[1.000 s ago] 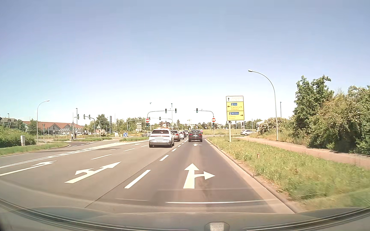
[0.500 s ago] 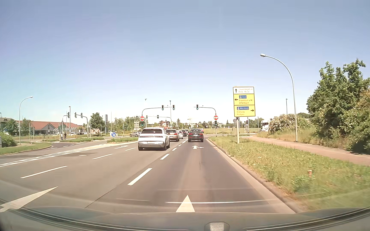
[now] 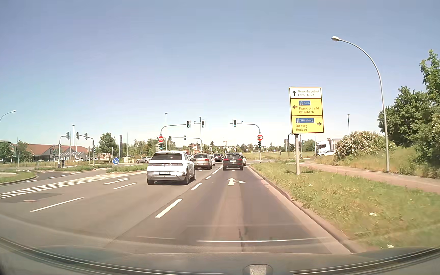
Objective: Follow the waypoints while adhering to traffic rules and regulations
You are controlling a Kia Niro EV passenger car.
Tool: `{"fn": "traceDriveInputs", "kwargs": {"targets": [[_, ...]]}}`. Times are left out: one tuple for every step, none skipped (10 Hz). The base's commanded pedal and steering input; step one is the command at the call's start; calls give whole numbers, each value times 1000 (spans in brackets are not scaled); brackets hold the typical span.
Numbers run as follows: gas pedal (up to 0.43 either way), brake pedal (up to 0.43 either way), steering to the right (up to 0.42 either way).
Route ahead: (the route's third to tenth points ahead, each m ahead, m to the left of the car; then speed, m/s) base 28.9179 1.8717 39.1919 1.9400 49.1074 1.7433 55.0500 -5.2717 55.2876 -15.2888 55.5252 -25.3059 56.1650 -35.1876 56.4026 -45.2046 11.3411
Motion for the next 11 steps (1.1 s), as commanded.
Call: {"fn": "traceDriveInputs", "kwargs": {"targets": [[0,152,-2],[0,152,-1],[0,159,0],[0,165,-1],[0,171,0],[0,177,-1],[0,183,0],[0,183,-1],[0,189,-3],[0,189,-4],[0,195,-4]]}}
